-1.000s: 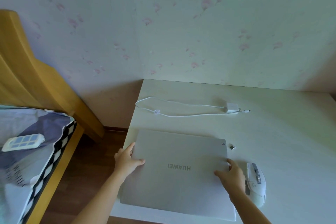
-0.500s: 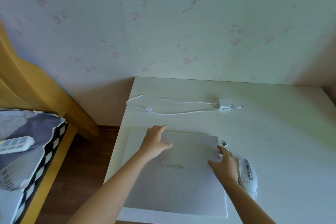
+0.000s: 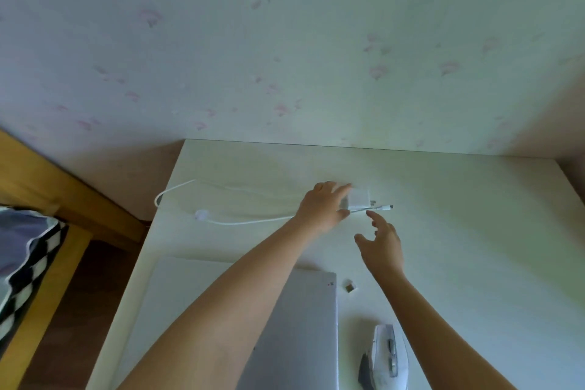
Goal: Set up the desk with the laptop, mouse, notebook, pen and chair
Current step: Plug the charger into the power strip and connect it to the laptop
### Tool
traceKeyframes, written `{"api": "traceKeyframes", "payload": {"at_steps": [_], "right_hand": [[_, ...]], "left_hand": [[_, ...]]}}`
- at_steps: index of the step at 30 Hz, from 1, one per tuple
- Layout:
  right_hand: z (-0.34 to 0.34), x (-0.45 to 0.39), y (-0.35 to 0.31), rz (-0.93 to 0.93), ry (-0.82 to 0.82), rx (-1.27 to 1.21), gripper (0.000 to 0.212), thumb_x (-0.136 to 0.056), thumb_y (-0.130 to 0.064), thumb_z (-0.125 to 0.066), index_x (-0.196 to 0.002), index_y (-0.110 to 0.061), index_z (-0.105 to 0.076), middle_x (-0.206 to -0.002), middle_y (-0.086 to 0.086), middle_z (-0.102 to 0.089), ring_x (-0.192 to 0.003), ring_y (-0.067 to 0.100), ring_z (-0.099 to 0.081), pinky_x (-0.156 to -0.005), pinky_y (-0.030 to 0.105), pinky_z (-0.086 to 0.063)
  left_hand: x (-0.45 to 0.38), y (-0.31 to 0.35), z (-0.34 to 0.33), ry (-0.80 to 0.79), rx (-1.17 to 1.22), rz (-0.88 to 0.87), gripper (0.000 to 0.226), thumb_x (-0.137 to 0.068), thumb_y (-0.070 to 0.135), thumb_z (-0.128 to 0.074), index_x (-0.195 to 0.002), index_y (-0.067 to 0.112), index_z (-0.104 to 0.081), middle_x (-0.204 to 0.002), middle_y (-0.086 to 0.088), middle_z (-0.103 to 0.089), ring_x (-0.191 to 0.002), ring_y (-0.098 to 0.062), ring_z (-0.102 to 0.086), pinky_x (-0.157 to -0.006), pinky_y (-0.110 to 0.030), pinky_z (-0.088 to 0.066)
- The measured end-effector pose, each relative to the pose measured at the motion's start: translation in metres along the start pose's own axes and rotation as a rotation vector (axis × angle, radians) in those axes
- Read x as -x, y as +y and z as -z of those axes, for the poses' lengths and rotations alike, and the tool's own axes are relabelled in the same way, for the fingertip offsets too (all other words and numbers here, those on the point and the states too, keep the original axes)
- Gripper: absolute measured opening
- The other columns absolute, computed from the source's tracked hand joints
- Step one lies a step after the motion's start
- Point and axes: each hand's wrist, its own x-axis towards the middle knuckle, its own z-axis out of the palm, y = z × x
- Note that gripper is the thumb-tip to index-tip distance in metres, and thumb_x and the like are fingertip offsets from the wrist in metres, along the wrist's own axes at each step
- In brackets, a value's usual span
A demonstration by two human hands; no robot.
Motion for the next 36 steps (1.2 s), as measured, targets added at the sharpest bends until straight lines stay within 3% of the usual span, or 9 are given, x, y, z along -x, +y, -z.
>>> {"api": "traceKeyframes", "payload": {"at_steps": [6,11,14,19,24,29,36], "right_hand": [[-0.009,-0.047,-0.002,-0.036,-0.088,-0.065,0.065,-0.084,-0.014,-0.061,-0.143,-0.025,-0.034,-0.138,0.009,-0.049,-0.124,0.029,-0.047,-0.092,0.037,-0.042],[-0.017,-0.056,-0.002,-0.044,-0.068,-0.118,0.071,-0.080,-0.006,-0.060,-0.144,-0.025,-0.033,-0.137,0.008,-0.045,-0.117,0.025,-0.051,-0.080,0.033,-0.047],[-0.019,-0.056,-0.006,-0.058,-0.054,-0.172,0.071,-0.080,-0.004,-0.061,-0.144,-0.020,-0.033,-0.136,0.008,-0.045,-0.108,0.023,-0.056,-0.070,0.026,-0.040],[-0.022,-0.048,-0.010,-0.058,-0.044,-0.208,0.064,-0.080,-0.006,-0.062,-0.140,-0.011,-0.040,-0.135,0.008,-0.048,-0.112,0.022,-0.055,-0.077,0.025,-0.038],[-0.027,-0.026,-0.032,0.000,-0.003,-0.266,0.060,-0.083,-0.007,-0.063,-0.139,-0.011,-0.040,-0.135,0.004,-0.049,-0.111,0.015,-0.055,-0.082,0.025,-0.041],[-0.041,0.007,-0.080,0.137,0.018,-0.351,0.049,-0.084,-0.006,-0.060,-0.130,-0.015,-0.049,-0.123,0.001,-0.057,-0.102,0.008,-0.055,-0.088,0.029,-0.046],[-0.100,0.084,-0.166,0.296,-0.118,-0.472,0.041,-0.081,0.001,-0.059,-0.120,-0.013,-0.060,-0.112,0.000,-0.065,-0.102,0.013,-0.061,-0.090,0.038,-0.051]], "left_hand": [[-0.049,0.012,-0.026,-0.070,-0.117,-0.005,0.058,-0.096,0.036,-0.049,-0.148,0.023,-0.026,-0.147,-0.013,-0.038,-0.133,-0.032,-0.035,-0.101,-0.042,-0.033],[-0.058,0.011,-0.032,-0.066,-0.081,0.028,0.050,-0.089,0.050,-0.054,-0.132,0.025,-0.047,-0.119,-0.010,-0.058,-0.104,-0.033,-0.057,-0.085,-0.039,-0.041],[-0.058,0.010,-0.029,-0.051,-0.037,0.090,0.057,-0.083,0.047,-0.064,-0.130,0.018,-0.048,-0.117,-0.013,-0.057,-0.101,-0.034,-0.058,-0.086,-0.038,-0.042],[-0.046,0.000,-0.031,0.039,0.014,0.185,0.054,-0.077,0.039,-0.073,-0.121,0.015,-0.053,-0.116,-0.012,-0.049,-0.095,-0.033,-0.056,-0.083,-0.037,-0.041],[-0.015,-0.022,-0.016,0.129,0.097,0.206,0.040,-0.084,0.031,-0.067,-0.115,0.012,-0.050,-0.117,-0.008,-0.050,-0.084,-0.032,-0.061,-0.073,-0.036,-0.044],[0.034,-0.054,0.029,0.261,0.270,0.332,0.035,-0.087,0.031,-0.063,-0.114,0.014,-0.048,-0.114,-0.005,-0.061,-0.096,-0.029,-0.059,-0.071,-0.031,-0.039],[0.152,-0.142,0.095,0.424,0.388,0.507,0.034,-0.082,0.033,-0.069,-0.108,0.018,-0.053,-0.107,-0.002,-0.064,-0.094,-0.025,-0.059,-0.069,-0.030,-0.039]]}}
